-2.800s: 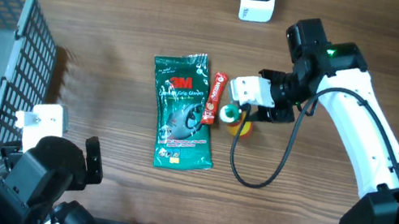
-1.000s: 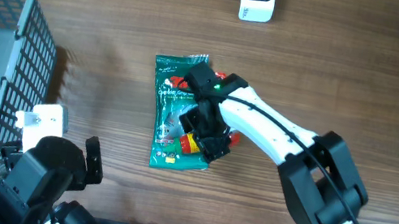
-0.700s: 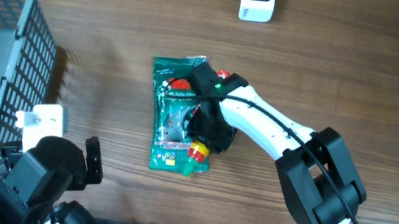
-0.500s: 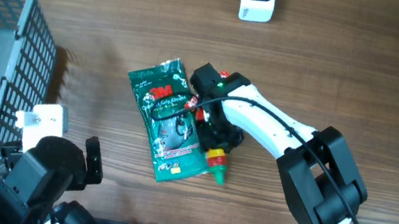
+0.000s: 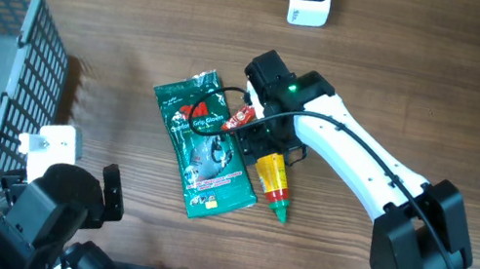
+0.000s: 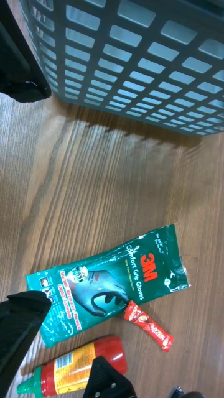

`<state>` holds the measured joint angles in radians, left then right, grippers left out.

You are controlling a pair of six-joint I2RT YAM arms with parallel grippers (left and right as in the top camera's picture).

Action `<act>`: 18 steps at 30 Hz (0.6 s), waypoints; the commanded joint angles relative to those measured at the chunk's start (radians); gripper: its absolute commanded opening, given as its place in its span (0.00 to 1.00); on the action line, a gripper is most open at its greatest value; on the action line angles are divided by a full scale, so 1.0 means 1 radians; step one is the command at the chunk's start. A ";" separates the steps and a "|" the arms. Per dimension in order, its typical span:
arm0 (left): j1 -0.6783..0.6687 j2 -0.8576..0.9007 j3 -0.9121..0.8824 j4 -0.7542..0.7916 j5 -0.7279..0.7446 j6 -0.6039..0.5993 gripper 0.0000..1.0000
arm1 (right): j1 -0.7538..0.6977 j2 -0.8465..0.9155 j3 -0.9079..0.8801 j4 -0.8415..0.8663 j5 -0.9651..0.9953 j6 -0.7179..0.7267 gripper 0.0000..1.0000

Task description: Scan the item barcode

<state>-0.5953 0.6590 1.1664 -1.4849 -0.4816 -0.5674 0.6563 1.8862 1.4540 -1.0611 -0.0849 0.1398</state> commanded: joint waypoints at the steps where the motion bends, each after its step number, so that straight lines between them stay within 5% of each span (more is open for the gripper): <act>1: 0.005 -0.003 0.012 0.002 0.002 -0.017 1.00 | 0.002 -0.011 0.013 0.004 -0.017 0.045 0.93; 12: 0.005 -0.003 0.012 0.002 0.002 -0.017 1.00 | -0.011 -0.007 -0.173 0.249 0.001 0.043 1.00; 18: 0.005 -0.003 0.012 0.002 0.002 -0.017 1.00 | -0.089 0.051 -0.198 0.339 -0.113 0.043 0.93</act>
<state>-0.5953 0.6590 1.1664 -1.4849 -0.4816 -0.5674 0.6025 1.8927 1.2610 -0.7395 -0.1097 0.1776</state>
